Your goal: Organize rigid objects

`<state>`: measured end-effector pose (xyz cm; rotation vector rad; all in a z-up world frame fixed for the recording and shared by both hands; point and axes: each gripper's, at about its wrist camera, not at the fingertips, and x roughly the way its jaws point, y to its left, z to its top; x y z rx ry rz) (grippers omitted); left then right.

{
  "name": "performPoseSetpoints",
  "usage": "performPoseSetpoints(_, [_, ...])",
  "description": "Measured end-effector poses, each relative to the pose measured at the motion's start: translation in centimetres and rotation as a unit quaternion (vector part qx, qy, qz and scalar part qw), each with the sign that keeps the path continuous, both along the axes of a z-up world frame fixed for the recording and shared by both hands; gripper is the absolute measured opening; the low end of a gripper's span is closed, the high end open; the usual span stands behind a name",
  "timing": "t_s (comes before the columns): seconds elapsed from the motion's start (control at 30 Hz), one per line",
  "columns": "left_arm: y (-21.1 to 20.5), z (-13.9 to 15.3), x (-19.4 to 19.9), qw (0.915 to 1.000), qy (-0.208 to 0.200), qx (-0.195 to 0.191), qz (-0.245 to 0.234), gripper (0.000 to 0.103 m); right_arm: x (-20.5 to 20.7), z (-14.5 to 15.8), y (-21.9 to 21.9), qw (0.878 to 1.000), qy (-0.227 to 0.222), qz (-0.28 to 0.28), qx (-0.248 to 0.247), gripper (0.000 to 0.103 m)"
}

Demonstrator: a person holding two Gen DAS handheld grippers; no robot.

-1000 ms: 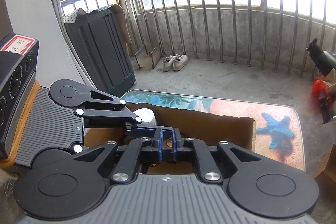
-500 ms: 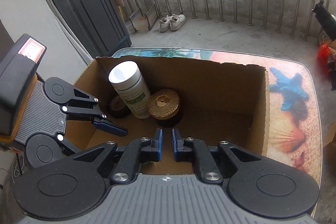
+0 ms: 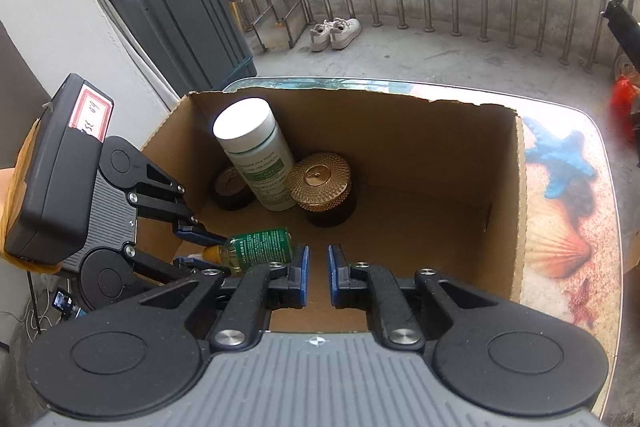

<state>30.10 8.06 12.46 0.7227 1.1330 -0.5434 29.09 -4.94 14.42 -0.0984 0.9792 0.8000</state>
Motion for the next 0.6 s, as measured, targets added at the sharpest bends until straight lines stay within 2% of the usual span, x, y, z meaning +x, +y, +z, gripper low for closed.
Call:
performPoseSetpoints(0.07, [-1.0, 1.1, -0.9, 0.9986, -0.040, 0.010, -0.035, 0.019, -0.1, 0.1, 0.0, 1.000, 0.000, 0.002, 0.007, 0.012])
performPoseSetpoints(0.17, [-2.4, 2.0, -1.3, 0.9955, -0.069, 0.027, -0.059, 0.019, -0.3, 0.2, -0.3, 1.000, -0.009, -0.007, 0.007, 0.012])
performPoseSetpoints(0.23, [-3.6, 2.5, -1.1, 0.9945, -0.071, 0.031, -0.071, 0.019, 0.0, 0.1, -0.6, 1.000, -0.005, -0.019, 0.006, 0.012])
performPoseSetpoints(0.37, [-6.2, 4.3, 1.2, 0.9954, -0.065, 0.013, -0.069, 0.019, 0.6, -0.2, -1.1, 0.999, -0.015, -0.044, -0.016, 0.012])
performPoseSetpoints(0.43, [-6.6, 4.7, 1.7, 0.9954, -0.074, 0.005, -0.061, 0.019, 1.2, -0.4, -1.4, 0.999, -0.007, -0.054, -0.001, 0.012])
performPoseSetpoints(0.47, [-6.8, 3.9, 1.9, 0.9952, -0.078, 0.002, -0.059, 0.019, 1.6, -0.5, -1.6, 0.998, -0.002, -0.060, 0.009, 0.012])
performPoseSetpoints(0.6, [-7.2, 3.4, 3.9, 0.9964, -0.072, -0.018, -0.039, 0.019, 3.0, -0.4, -2.2, 0.995, 0.013, -0.089, 0.045, 0.012])
